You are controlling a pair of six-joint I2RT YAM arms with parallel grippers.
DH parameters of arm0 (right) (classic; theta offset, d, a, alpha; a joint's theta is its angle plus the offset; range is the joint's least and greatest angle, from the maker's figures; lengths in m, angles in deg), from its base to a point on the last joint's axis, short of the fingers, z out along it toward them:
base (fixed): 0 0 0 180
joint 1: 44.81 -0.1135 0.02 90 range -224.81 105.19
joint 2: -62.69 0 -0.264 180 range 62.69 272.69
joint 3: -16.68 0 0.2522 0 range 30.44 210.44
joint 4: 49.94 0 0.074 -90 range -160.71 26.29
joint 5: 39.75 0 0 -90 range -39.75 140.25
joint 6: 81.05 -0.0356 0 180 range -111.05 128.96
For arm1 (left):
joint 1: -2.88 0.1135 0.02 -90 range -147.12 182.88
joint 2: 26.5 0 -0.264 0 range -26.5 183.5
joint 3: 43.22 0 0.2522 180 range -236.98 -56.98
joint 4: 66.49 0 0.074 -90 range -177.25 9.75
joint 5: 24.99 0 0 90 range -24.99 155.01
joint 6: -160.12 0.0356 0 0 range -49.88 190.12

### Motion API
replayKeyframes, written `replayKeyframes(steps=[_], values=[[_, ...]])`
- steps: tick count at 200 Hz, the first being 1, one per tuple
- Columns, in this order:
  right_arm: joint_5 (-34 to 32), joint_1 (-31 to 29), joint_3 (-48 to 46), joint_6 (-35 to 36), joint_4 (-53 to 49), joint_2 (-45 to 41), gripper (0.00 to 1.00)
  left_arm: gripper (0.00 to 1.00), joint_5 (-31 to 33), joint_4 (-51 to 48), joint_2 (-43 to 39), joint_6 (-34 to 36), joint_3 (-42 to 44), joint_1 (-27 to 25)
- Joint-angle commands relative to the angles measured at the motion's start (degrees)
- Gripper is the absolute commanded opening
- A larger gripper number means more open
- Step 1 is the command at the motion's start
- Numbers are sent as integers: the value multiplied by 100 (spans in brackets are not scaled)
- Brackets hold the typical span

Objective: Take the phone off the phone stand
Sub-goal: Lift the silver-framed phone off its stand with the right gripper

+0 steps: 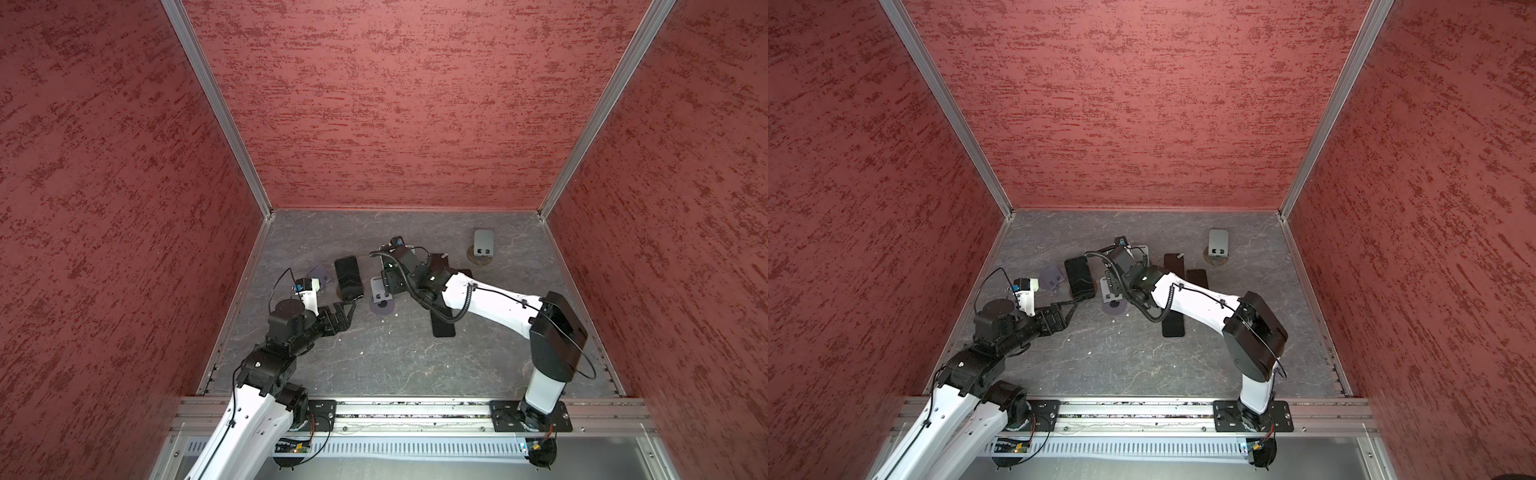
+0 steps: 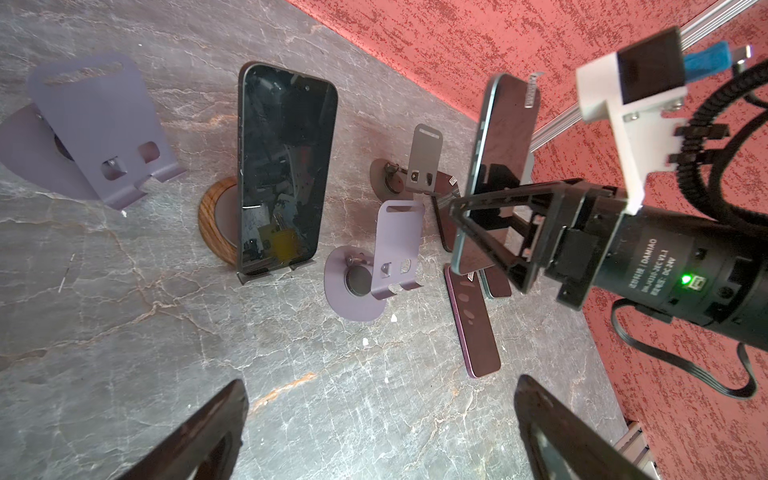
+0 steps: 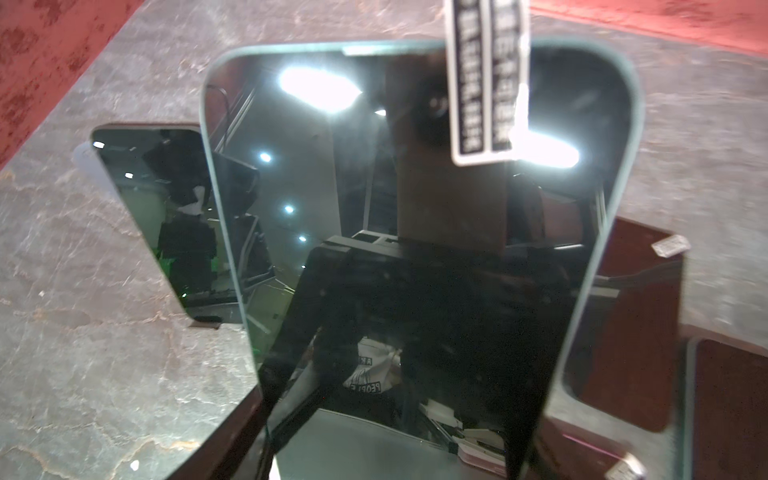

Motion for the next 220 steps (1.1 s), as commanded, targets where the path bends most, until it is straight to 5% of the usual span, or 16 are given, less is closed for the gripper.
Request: replayKeyframes(steps=[1,123,220], values=[[-235,169,-207,-162,316,-403,55,99,-12,18,15,6,-21,-19],[-50,1425,-2096,-171,127,-1728,55,100,-35,55,52,-72,-100,-28],[-202,2281,-2744,-139,-169,-2068,55,99,-57,144,219,-63,-207,-45]])
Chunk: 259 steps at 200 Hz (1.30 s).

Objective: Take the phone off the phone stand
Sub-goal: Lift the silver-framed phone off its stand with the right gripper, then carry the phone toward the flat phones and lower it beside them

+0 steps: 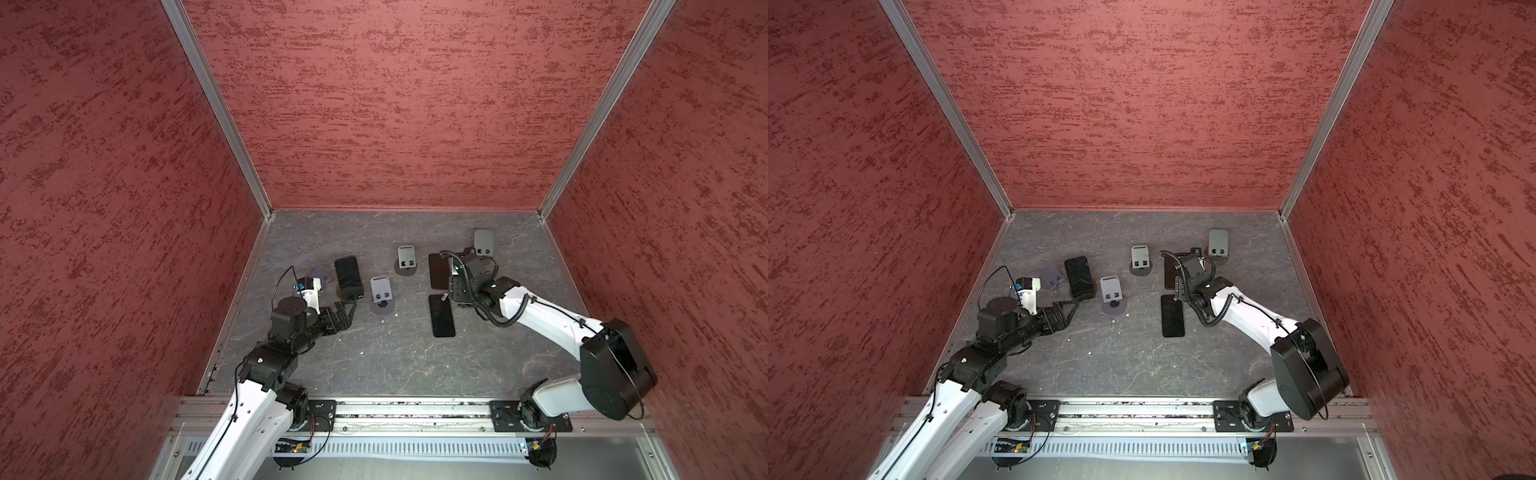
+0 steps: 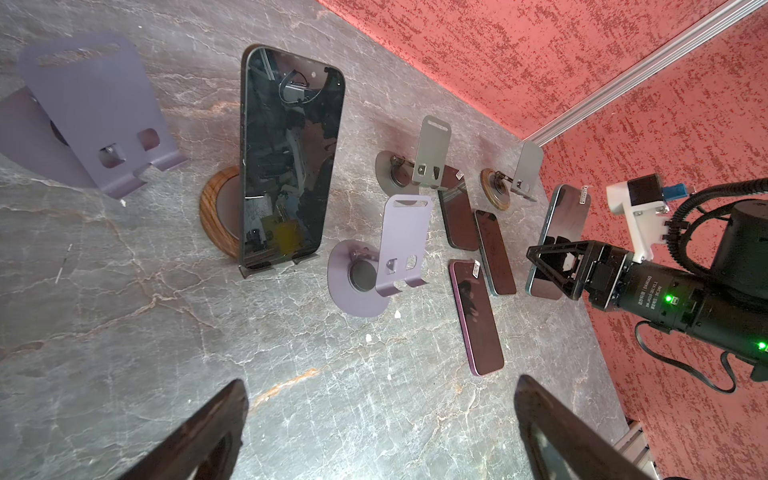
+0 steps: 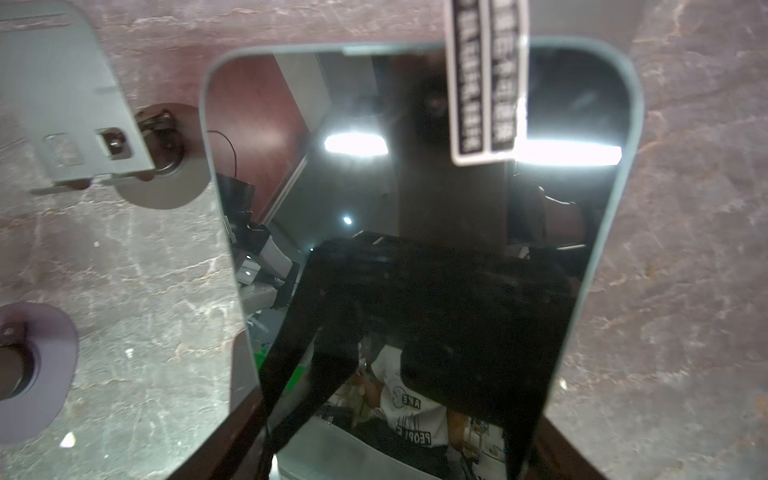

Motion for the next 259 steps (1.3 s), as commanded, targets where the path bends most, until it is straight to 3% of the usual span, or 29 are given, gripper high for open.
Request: replayKeyframes(steps=[1,76,200,259], values=[[-218,257,-50,-57,-78,-186,55,100,-50,129,1,-9,-183,-39],[-208,1180,-307,69,-174,-152,55,99,-3,91,19,64,-208,-39],[226,1990,-508,194,-232,347,56,100,-31,144,-142,66,-34,-34],[541,2223,-192,989,-93,892,57,99,-36,151,-209,62,35,-39]])
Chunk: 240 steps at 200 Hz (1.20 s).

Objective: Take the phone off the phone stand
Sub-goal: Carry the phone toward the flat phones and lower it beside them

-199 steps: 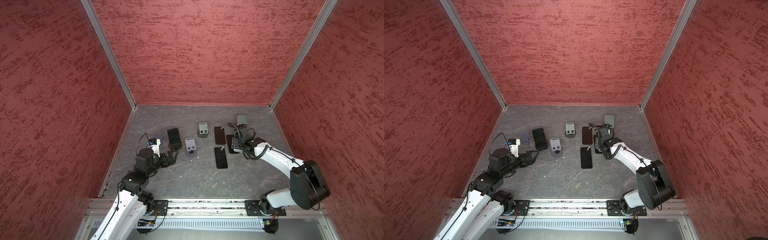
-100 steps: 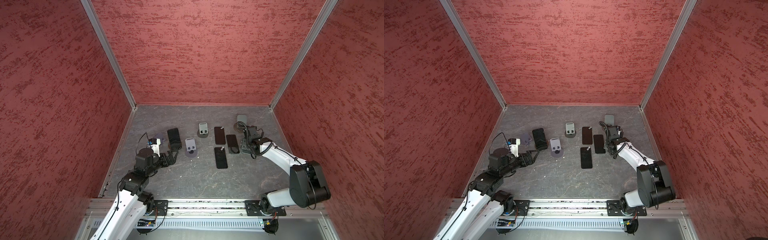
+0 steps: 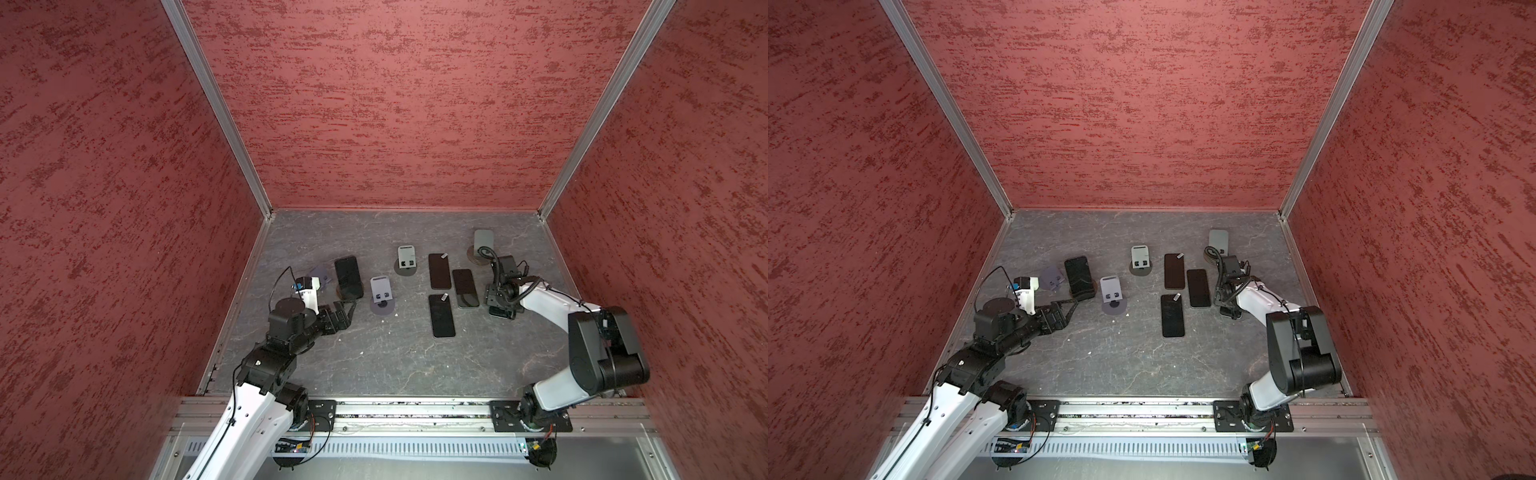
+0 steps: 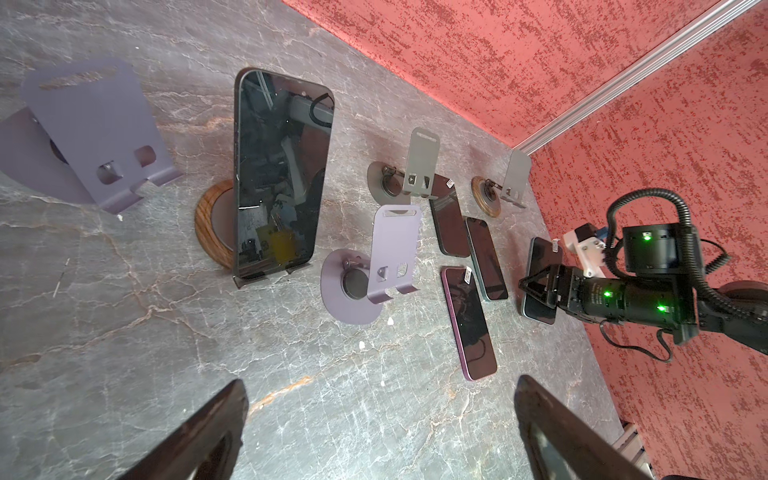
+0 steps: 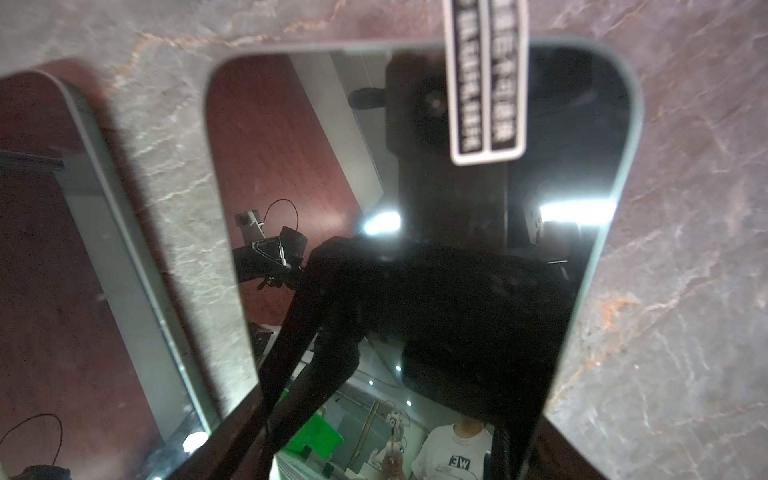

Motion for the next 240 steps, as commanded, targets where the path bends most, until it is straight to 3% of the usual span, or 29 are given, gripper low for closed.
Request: replayKeyframes(steps=[1,88,240], values=[[175,86,292,500,206,201,57,99,-35,113,-60,58,75,-34],[941,214,664,1377,219,1099,64,99,7,108,-98,87,112,-34],[1328,205,857,1544,-29,1501,72,99,14,240,268,151,2,-33]])
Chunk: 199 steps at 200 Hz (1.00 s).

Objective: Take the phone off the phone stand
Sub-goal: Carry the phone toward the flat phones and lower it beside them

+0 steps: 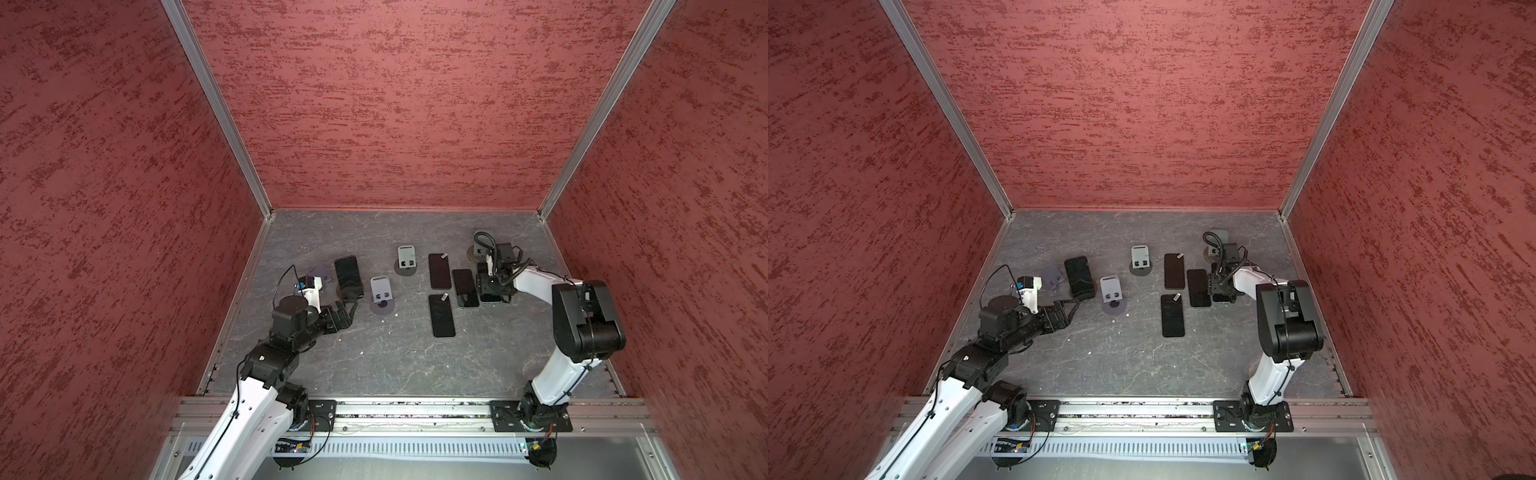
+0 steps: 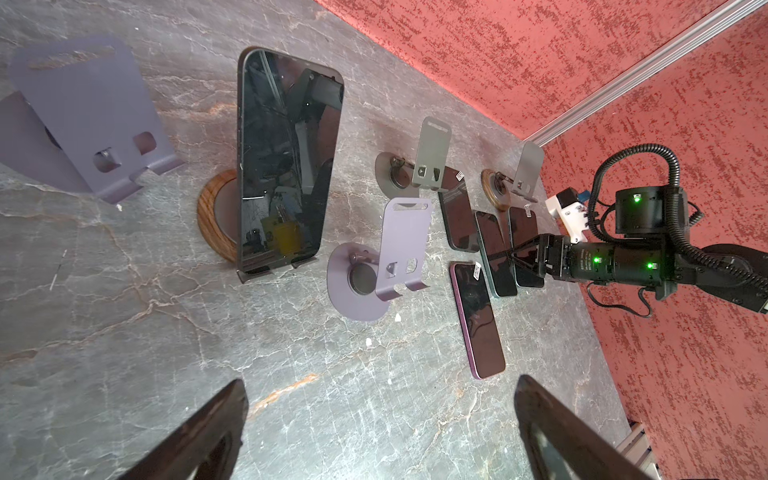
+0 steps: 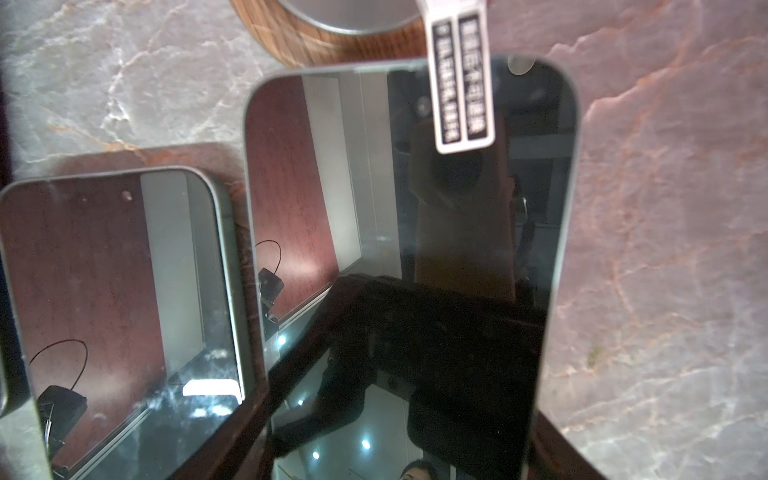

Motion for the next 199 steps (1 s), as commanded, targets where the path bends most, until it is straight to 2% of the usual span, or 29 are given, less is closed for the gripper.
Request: replayKeyframes(steps=[1,103,199], values=[[175,-14,-85,138,-544,346,72,99,13,132,-5,130,-55,-29],[620,-167,-63,106,-674,394,74,99,-25,244,220,128,-224,-30],[231,-170,71,-12,-902,528,78,100,-20,285,233,110,-233,-37]])
